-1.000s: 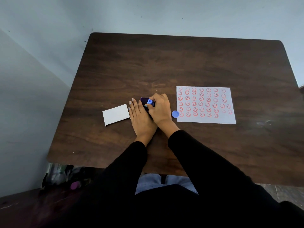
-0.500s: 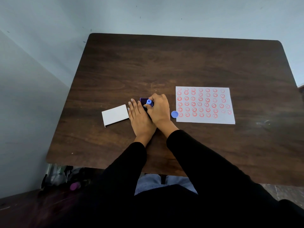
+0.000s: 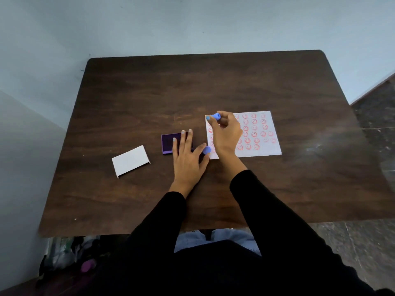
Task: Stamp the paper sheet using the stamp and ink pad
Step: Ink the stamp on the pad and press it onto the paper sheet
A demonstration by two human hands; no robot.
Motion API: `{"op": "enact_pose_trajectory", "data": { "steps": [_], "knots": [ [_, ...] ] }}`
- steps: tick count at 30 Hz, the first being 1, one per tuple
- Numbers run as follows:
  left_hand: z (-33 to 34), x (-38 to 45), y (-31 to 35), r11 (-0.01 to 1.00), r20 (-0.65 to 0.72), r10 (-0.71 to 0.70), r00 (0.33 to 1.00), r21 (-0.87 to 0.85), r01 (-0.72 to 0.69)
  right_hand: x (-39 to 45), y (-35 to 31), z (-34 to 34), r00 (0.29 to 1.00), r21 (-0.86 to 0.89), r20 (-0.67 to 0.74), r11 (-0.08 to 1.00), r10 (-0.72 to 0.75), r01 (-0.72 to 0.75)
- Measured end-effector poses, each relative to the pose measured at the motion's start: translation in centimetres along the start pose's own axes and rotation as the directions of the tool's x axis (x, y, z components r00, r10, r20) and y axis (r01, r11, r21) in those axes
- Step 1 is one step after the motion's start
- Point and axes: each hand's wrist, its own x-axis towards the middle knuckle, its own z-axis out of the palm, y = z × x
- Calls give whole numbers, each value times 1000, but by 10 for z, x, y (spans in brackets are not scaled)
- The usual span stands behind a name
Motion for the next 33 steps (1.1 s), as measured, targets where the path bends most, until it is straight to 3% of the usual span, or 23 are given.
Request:
{"op": "enact_pose_trajectory", "data": {
  "steps": [3,7,11,16,21,26,33],
  "knots": [
    [-3,-1,-4,997,-61,-81,995,7,81,12,6,-20,993,26,-90,997,74,-72],
    [-8,6,3,983,-44,-184,982,-14,184,25,12,-52,962,108,-236,987,141,-118],
    [-5,27,29,999,4,-43,999,-15,43,35,26,-88,908,176,-377,977,184,-125],
    [19,40,57,991,215,109,971,-94,-91,35,50,-126,853,235,-470,964,228,-128],
    [41,44,79,984,304,173,937,-90,-152,22,68,-137,862,150,-478,983,168,-109],
    [53,38,78,986,262,164,951,-55,-155,10,76,-128,933,35,-352,997,76,-68],
    [56,38,76,987,249,161,955,-21,-161,3,80,-121,950,-145,-308,989,-51,6]
  ]
}}
